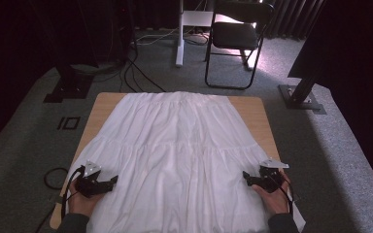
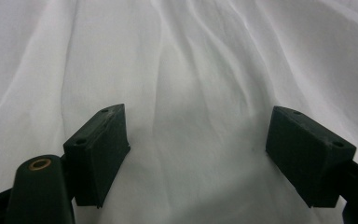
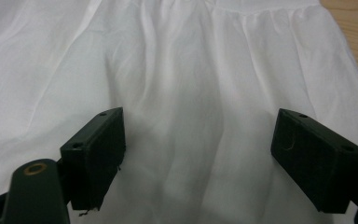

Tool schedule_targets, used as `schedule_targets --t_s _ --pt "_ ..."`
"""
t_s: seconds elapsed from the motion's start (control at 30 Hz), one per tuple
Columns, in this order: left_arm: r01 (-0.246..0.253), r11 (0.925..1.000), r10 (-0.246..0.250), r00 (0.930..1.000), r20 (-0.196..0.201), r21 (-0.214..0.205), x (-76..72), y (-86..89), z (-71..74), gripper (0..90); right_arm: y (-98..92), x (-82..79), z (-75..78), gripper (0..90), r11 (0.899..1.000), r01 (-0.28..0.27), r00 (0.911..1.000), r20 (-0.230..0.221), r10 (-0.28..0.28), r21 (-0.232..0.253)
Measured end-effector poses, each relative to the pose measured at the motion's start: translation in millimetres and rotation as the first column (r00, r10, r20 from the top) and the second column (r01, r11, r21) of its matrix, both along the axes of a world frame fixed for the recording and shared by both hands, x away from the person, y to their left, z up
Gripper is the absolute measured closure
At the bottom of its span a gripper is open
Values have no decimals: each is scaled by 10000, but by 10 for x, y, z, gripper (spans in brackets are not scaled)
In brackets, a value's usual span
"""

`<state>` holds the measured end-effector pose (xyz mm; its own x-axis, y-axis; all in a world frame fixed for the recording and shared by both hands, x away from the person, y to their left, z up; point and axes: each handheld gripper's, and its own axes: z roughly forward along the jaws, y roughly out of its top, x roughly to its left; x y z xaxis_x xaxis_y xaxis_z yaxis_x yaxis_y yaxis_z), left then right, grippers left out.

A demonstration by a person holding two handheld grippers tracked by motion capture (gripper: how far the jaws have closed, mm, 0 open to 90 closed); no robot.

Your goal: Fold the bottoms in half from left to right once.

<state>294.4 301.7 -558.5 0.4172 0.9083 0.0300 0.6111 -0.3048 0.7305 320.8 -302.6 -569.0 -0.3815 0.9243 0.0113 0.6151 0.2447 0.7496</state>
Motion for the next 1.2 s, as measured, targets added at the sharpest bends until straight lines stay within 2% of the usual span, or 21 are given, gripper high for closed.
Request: schedule_targets --t_s 0.03,0.1,0.13,0.23,0.3,0.37,0.43,0.5,0.63,0.73,0.8,0.9,0.97,1.03,1.07,1.1,1.17,1.2 --pt "-77 10000 77 10000 60 0 -3 2 2 232 7 3 -1 133 10000 -81 10000 -35 81 -6" --pt "-200 9998 201 9998 79 -30 -6 5 3 251 16 5 -3 125 9998 -172 9998 -79 171 -51" --pt "-366 9993 367 9993 113 -72 -11 6 5 296 16 4 -3 126 9998 -189 9998 -79 189 -47" --pt "-411 9991 411 9991 60 -91 -13 8 10 286 15 4 -2 130 9998 -207 9998 -75 206 -43" --pt "-688 9976 688 9976 -6 87 -26 13 36 262 15 4 -3 130 9998 -213 9998 -66 213 -50" --pt "-867 9958 858 9959 293 304 -56 65 106 234 13 3 -2 140 9998 -183 9998 -48 183 -44" --pt "-1240 9917 1221 9912 516 352 -75 167 183 193 11 2 -2 144 9999 -163 9999 -35 163 -40" --pt "-1649 9863 1639 9844 631 104 -78 322 252 191 11 2 -2 144 9999 -163 9999 -35 163 -39" --pt "-2335 9723 2337 9713 435 -94 -39 616 301 150 11 2 -2 144 9999 -160 9999 -34 160 -43" --pt "-2661 9637 2664 9638 111 -191 22 777 255 134 12 1 -1 144 9999 -155 9999 -39 155 -40" --pt "-2611 9649 2605 9652 -222 -269 61 826 206 135 12 1 -1 144 9999 -155 9999 -39 155 -44" --pt "-2571 9664 2564 9648 -582 -60 107 839 111 135 12 0 -2 144 9999 -148 9999 -38 148 -38" --pt "-2509 9680 2497 9658 -697 -76 113 827 74 153 14 -1 -2 145 9999 -133 9999 -39 133 -38" --pt "-2430 9700 2432 9682 -582 104 105 800 59 160 14 -1 -2 145 9999 -131 9999 -40 131 -38" --pt "-2435 9699 2436 9682 -572 97 102 795 62 183 14 -2 -2 145 9999 -130 9999 -37 130 -40" --pt "-2301 9731 2303 9715 -563 104 93 792 79 222 14 -3 -2 146 9999 -130 9999 -40 129 -40" --pt "-2190 9757 2186 9744 -531 -31 76 780 103 422 14 -3 -2 146 9999 -127 9999 -38 127 -39" --pt "-2081 9781 2074 9766 -571 -64 70 780 113 571 15 -4 -2 146 9999 -125 9999 -32 125 -40"
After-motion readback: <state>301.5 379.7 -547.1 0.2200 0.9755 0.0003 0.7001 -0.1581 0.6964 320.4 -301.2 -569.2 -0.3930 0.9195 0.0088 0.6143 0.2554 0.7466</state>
